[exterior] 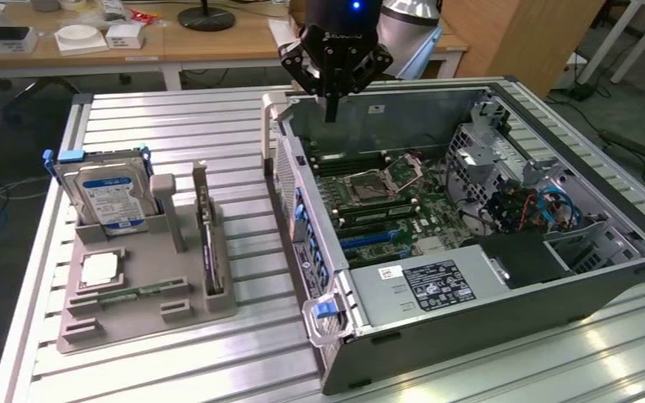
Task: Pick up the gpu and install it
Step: 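Reach for the gpu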
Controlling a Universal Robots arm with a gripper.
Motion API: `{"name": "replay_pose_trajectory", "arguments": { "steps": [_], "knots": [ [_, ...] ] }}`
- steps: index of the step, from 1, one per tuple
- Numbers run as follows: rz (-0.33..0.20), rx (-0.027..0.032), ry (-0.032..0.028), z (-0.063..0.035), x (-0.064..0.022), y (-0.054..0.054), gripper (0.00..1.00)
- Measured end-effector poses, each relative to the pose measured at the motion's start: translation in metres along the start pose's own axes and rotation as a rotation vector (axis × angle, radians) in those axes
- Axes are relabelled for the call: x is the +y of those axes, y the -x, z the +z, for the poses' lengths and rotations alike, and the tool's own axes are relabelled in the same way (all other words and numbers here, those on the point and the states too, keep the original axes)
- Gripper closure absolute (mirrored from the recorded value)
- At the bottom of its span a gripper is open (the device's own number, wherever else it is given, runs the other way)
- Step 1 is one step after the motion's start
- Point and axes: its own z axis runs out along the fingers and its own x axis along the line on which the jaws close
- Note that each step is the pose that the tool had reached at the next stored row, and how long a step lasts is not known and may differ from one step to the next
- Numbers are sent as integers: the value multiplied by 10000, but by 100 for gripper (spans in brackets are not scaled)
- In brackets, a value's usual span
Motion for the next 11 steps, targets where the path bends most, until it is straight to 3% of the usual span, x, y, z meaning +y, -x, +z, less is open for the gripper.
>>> {"name": "replay_pose_trajectory", "arguments": {
  "steps": [11],
  "knots": [
    [1, 0, 0, -2, -5, -62, 90]
  ]
}}
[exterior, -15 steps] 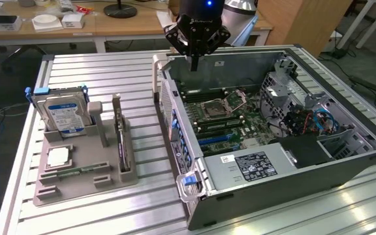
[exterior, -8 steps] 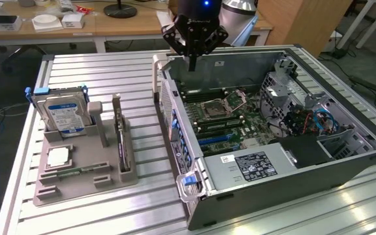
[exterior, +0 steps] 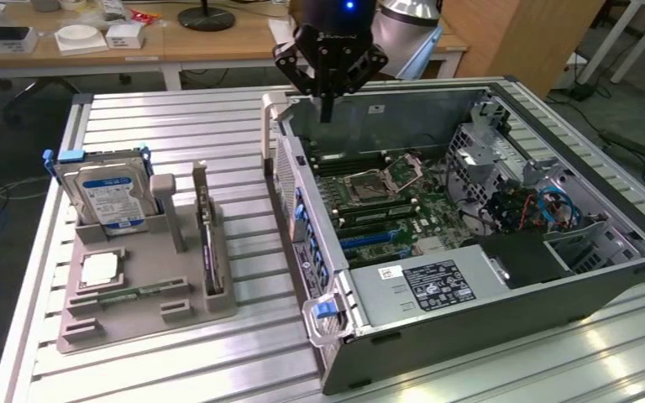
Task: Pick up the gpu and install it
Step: 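Reach for the gpu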
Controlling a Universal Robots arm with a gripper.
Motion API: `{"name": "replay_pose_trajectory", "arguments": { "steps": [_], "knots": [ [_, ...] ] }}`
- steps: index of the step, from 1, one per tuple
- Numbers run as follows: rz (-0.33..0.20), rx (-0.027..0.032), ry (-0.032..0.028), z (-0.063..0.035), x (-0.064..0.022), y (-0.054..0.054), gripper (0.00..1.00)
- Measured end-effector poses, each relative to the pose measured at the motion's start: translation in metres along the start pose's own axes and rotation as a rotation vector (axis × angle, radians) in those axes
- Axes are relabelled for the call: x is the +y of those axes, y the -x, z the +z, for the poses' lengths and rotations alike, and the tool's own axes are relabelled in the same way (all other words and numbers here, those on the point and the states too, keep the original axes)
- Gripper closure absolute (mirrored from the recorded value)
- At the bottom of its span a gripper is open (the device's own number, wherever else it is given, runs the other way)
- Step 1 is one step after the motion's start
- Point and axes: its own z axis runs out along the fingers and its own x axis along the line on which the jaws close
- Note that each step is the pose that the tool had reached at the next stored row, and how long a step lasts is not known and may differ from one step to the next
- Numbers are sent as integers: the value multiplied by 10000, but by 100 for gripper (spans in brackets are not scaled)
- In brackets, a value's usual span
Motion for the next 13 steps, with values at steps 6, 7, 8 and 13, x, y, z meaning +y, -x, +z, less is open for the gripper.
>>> {"name": "replay_pose_trajectory", "arguments": {
  "steps": [6, 7, 8, 13],
  "knots": [
    [0, -1, 0, -1, -5, -58, 90],
    [0, 0, 0, -2, -6, -67, 90],
    [0, -1, 0, -2, -6, -75, 90],
    [0, 0, 0, -3, -10, -114, 90]
  ]
}}
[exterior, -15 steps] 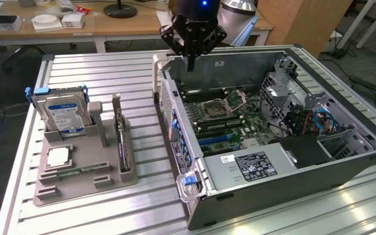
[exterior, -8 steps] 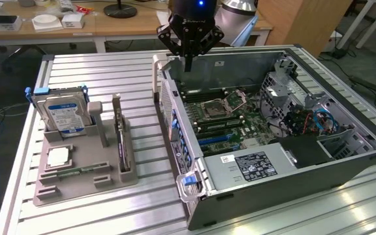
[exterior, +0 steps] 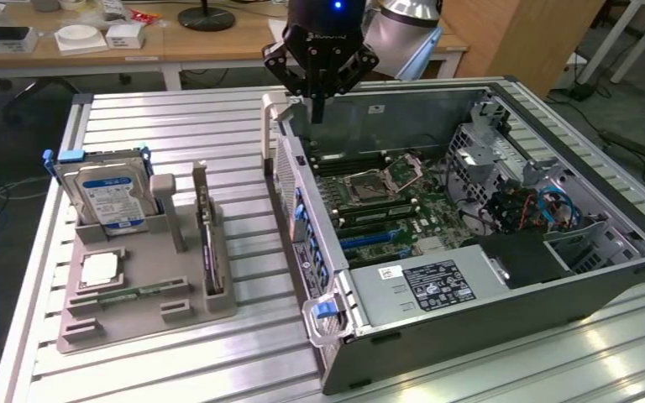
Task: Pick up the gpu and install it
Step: 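Reach for the gpu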
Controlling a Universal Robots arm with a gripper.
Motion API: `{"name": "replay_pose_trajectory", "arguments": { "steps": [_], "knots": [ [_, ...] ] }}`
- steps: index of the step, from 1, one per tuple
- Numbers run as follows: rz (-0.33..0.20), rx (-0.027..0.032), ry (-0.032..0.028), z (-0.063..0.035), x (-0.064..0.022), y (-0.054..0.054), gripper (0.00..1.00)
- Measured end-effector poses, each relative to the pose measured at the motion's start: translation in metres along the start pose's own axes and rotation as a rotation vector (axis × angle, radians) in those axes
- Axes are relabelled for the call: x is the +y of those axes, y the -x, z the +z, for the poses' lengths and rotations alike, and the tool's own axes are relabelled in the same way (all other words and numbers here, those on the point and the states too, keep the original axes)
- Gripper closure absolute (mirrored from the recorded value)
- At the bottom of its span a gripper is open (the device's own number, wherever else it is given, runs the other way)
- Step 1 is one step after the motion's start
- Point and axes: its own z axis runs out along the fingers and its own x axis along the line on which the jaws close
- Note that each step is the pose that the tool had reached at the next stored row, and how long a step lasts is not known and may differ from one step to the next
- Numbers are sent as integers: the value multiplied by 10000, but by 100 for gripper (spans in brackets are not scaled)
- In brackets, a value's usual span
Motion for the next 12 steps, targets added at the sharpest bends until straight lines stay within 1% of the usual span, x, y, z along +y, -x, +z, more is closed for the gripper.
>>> {"name": "replay_pose_trajectory", "arguments": {
  "steps": [3, 12],
  "knots": [
    [0, 0, 0, -1, -2, -22, 90],
    [0, 0, 0, -4, -14, -147, 90]
  ]
}}
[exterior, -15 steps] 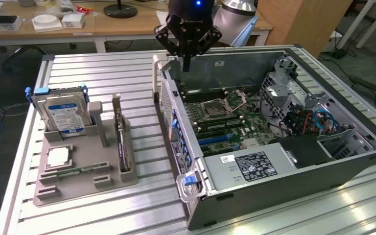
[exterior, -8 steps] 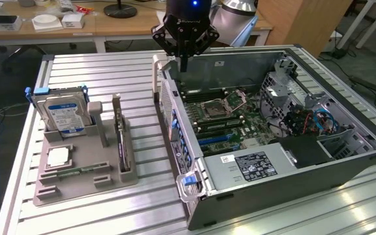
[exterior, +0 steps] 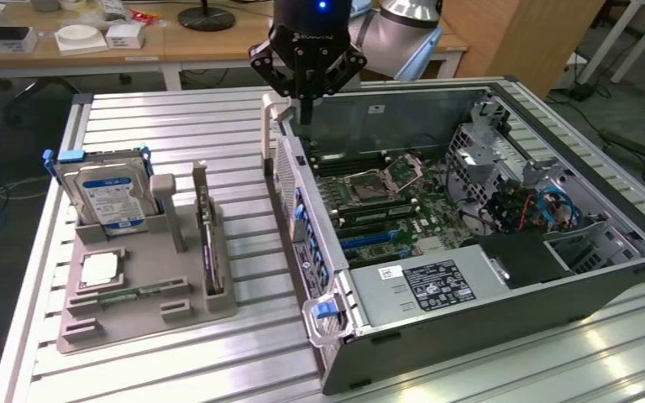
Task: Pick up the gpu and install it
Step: 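Reach for the gpu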
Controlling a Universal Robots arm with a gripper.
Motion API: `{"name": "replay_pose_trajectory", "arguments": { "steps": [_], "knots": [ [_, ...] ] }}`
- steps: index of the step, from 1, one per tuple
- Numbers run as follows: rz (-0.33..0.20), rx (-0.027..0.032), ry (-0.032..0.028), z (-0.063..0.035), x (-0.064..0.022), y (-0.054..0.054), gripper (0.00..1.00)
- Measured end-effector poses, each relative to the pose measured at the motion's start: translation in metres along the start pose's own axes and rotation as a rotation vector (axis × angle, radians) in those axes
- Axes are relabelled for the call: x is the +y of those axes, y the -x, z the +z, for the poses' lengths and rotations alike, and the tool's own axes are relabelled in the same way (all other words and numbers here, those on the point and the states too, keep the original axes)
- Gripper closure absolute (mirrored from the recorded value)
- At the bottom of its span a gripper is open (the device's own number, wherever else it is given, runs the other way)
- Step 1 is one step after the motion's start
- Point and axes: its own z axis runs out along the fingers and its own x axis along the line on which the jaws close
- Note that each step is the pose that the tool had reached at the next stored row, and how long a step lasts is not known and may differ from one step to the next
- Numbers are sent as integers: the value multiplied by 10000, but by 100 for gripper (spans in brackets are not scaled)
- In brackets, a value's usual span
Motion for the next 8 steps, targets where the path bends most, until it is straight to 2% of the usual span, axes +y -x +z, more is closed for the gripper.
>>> {"name": "replay_pose_trajectory", "arguments": {
  "steps": [8],
  "knots": [
    [1, 0, 0, -3, -9, -103, 90]
  ]
}}
